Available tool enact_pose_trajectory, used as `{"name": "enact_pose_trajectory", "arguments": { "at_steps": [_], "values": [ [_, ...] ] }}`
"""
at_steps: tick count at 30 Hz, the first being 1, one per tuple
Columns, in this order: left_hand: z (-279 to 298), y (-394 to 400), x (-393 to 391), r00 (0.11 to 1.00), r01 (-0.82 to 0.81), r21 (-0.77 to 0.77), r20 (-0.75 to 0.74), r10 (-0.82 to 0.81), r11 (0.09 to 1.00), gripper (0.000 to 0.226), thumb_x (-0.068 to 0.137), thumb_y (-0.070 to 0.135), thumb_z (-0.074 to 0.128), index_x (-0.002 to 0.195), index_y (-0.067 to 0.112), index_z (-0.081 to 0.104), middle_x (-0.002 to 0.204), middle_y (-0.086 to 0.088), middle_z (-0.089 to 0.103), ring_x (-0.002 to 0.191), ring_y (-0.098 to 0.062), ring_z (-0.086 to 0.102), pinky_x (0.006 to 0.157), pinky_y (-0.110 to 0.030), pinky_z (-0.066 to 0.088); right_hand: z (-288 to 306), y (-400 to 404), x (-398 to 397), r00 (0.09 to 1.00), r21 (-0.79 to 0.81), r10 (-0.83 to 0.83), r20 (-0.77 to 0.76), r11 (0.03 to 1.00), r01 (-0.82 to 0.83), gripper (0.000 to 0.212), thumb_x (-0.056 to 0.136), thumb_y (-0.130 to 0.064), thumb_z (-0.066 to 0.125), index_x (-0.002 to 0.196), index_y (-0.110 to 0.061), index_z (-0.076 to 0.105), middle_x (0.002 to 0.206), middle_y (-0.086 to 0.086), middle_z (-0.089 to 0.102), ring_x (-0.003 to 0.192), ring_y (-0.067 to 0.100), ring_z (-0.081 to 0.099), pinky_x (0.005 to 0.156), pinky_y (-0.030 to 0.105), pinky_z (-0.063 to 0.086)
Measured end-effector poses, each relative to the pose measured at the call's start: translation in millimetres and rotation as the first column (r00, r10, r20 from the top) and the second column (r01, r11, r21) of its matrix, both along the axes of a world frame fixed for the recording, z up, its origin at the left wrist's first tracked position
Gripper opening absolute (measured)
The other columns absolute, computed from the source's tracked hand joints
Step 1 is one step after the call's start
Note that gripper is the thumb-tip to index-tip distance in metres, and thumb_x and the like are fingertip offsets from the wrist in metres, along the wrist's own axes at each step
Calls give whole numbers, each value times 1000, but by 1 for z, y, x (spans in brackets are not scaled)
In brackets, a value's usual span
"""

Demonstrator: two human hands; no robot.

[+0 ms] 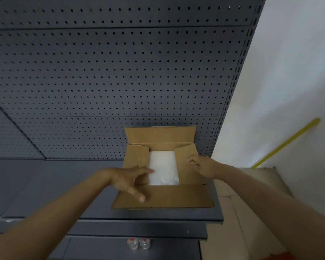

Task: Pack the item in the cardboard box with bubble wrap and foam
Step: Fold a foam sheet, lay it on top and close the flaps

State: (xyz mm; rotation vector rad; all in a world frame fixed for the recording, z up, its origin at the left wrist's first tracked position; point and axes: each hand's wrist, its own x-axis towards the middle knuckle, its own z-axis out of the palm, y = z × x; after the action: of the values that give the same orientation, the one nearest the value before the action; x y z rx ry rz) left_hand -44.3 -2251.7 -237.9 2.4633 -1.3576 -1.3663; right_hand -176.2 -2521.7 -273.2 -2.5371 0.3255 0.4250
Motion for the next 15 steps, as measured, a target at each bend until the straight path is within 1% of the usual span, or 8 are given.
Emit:
{"name": "enact_pose_trajectory", "arguments": {
  "at_steps": [2,4,6,8,9,11,13,15],
  "values": [
    [2,-1,-4,997,64,96,30,-67,993,127,54,68,74,150,44,-6,161,6,-14,148,-20,-15,120,-48,6,0,1,-2,1000,0,12,1,1000,-12,37,102,-14,33,138,-7,40,144,11,46,133,22,43,106,25,33],
    [-1,-3,-7,989,104,179,83,-120,978,128,58,63,79,148,47,-11,159,7,-20,146,-22,-20,119,-51,4,0,4,-3,1000,-2,20,8,1000,-20,37,103,-16,34,138,-6,40,143,10,47,132,22,45,103,23,34],
    [-4,-4,-10,985,118,213,100,-141,970,127,60,61,79,146,49,-13,159,6,-22,146,-23,-22,119,-52,5,0,6,-3,1000,2,12,17,1000,-12,38,103,-23,36,137,-8,42,141,8,50,129,22,47,100,22,34],
    [-4,-6,-10,989,116,211,60,-132,970,122,66,57,78,147,49,-12,159,7,-18,147,-22,-18,119,-48,8,1,4,-3,1000,14,4,14,1000,-4,39,102,-29,37,136,-11,43,140,6,51,128,21,48,100,22,35],
    [-1,-6,-9,993,110,201,28,-118,973,118,69,53,78,148,48,-9,160,7,-12,148,-21,-12,119,-44,11,2,2,-2,1000,17,3,14,1000,-4,38,102,-30,36,135,-13,44,139,5,52,128,20,48,99,22,36],
    [8,-6,-3,995,82,164,-74,-71,983,103,76,46,74,150,43,3,158,8,9,147,-18,8,116,-35,22,7,-3,0,1000,13,0,13,1000,0,37,103,-34,33,132,-16,48,136,3,53,125,20,49,98,22,37],
    [18,-4,8,980,25,84,-199,-7,996,73,80,37,63,145,34,30,146,11,35,137,-13,33,108,-27,34,14,-7,2,999,40,-32,3,999,32,42,102,-42,30,129,-17,51,134,2,54,123,19,49,101,26,36],
    [23,-1,19,969,-63,-15,-241,57,998,49,80,34,53,128,26,53,125,11,56,118,-6,50,97,-23,39,20,-9,4,997,133,-65,-35,989,69,49,100,-48,29,131,-17,51,134,0,55,126,17,49,108,29,33]
  ]
}}
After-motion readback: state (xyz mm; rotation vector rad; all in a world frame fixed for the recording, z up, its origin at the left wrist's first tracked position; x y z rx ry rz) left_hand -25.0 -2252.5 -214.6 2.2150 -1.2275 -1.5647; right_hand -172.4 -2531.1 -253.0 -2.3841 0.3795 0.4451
